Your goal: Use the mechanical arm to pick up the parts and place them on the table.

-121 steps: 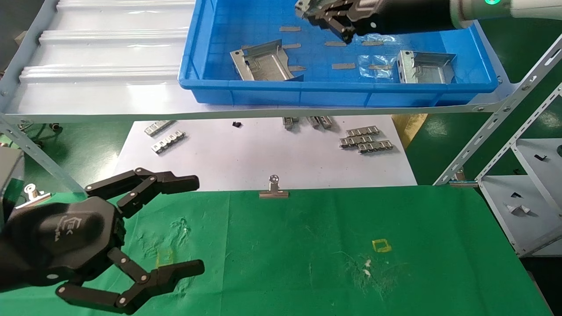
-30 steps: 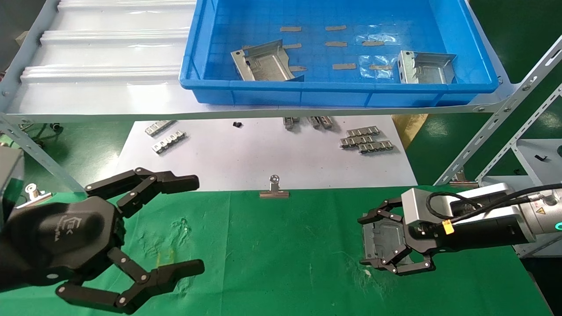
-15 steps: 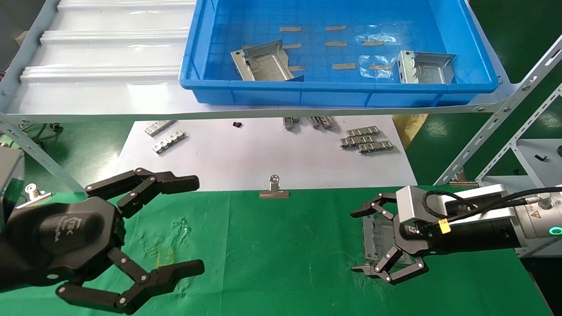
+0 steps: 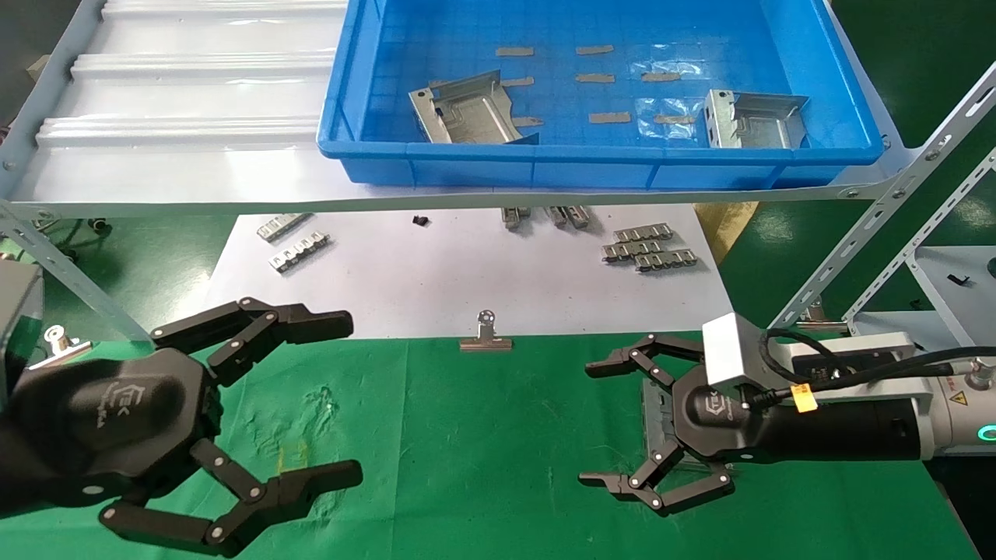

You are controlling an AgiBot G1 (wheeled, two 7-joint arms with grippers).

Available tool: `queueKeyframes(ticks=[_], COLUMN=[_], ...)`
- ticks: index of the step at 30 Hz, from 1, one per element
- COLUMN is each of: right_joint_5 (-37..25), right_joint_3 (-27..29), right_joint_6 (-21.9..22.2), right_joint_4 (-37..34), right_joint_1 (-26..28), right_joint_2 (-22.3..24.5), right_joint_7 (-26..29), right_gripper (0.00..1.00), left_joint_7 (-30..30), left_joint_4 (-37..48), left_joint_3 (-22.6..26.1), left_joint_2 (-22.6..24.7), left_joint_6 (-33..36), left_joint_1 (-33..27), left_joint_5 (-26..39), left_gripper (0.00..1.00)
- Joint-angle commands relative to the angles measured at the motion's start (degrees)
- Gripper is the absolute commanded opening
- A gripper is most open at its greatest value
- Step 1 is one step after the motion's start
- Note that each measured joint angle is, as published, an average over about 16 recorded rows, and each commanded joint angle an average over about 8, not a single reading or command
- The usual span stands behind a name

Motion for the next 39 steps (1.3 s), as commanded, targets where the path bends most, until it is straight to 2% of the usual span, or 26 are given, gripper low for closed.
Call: queueKeyframes(ticks=[1, 39], right_joint_5=[0.62, 12.02], right_joint_3=[1.68, 32.51], right_joint_6=[-0.02, -0.37], right_joint_4=[1.40, 27.09], right_joint_1=[-1.24, -24.09], right_joint_2=[0.38, 7.24], right_joint_7=[0.98, 18.84], right_gripper=[1.00, 1.00], left_joint_7=[0.00, 0.00], left_joint_4=[0.00, 0.01], left_joint_3=[0.00, 0.00], left_joint_2=[0.00, 0.00], left_joint_6=[0.00, -0.01], left_joint_1=[0.00, 0.01], left_joint_5=[0.00, 0.00], left_gripper=[1.00, 1.00])
